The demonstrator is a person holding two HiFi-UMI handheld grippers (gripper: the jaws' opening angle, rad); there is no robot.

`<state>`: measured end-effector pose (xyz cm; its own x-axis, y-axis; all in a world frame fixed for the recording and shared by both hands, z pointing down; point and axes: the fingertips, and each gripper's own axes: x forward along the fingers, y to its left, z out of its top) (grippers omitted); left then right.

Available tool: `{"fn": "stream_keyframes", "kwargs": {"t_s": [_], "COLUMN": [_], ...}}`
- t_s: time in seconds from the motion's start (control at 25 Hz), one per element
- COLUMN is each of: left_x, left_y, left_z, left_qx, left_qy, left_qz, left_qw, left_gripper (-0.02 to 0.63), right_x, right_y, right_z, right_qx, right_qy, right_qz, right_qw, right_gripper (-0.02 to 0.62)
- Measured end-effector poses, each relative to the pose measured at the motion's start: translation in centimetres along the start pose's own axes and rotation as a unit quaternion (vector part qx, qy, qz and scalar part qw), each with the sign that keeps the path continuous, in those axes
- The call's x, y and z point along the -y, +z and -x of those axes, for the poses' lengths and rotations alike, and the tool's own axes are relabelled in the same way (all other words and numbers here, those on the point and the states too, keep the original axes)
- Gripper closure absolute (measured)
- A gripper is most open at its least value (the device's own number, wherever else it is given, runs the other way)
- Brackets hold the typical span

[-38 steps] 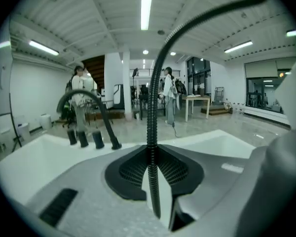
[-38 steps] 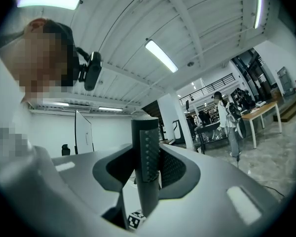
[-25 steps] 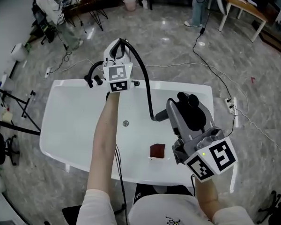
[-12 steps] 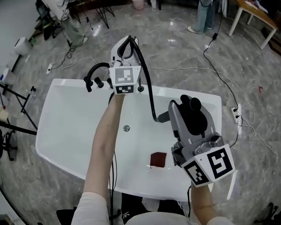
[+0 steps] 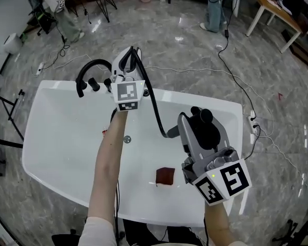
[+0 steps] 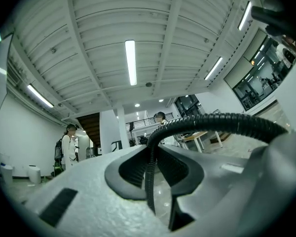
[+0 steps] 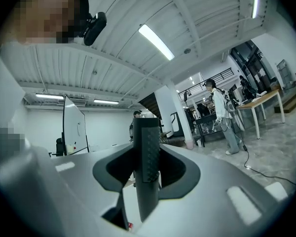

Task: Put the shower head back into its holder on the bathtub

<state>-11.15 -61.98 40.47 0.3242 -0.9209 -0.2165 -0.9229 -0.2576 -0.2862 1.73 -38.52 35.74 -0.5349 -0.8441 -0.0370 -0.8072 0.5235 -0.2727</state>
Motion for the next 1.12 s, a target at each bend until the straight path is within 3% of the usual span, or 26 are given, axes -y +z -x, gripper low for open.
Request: {"fn": "stream_keyframes", "kwargs": {"t_s": [0.24, 0.52, 0.64, 0.76, 0.84, 1.12], "left_x": [1.3, 3.8, 5.9, 8.9, 9.6, 10.8], "left_y": [-5.7, -16.3, -21.5, -26.8, -29.4, -33.3], "left_z": [0.5, 2.2, 2.9, 3.6, 4.5, 10.2], "left_qx": [-0.036, -0.113, -0.170, -0.231, -0.267, -0.300], "left_qy": [-0.010, -0.018, -0.049, -0.089, -0.094, -0.108], "left_qz": [0.010, 0.029, 0.031, 0.038, 0.056, 0.070], "left_qw": [0.9992, 0.9930, 0.9838, 0.9682, 0.9576, 0.9454], "left_gripper": [0.546, 0.546, 0.545, 0.545, 0.541, 0.439], "right_x": [1.0, 2.4, 3.0, 3.6, 3.5, 3.1], "right_y": [-3.1, -8.1, -10.5, -12.5, -13.2, -10.5], "right_z": [-1.3, -2.6, -2.6, -2.4, -2.4, -3.2], "right_qx": [-0.013, -0.025, -0.037, -0.048, -0.045, 0.021], "right_qy": [-0.004, -0.005, -0.006, -0.009, -0.008, -0.006], "right_qz": [-0.009, -0.008, -0.014, -0.022, -0.025, -0.015], "right_qw": [1.000, 1.000, 0.999, 0.999, 0.999, 1.000], "right_gripper": [0.465, 0.465, 0.465, 0.465, 0.465, 0.465]}}
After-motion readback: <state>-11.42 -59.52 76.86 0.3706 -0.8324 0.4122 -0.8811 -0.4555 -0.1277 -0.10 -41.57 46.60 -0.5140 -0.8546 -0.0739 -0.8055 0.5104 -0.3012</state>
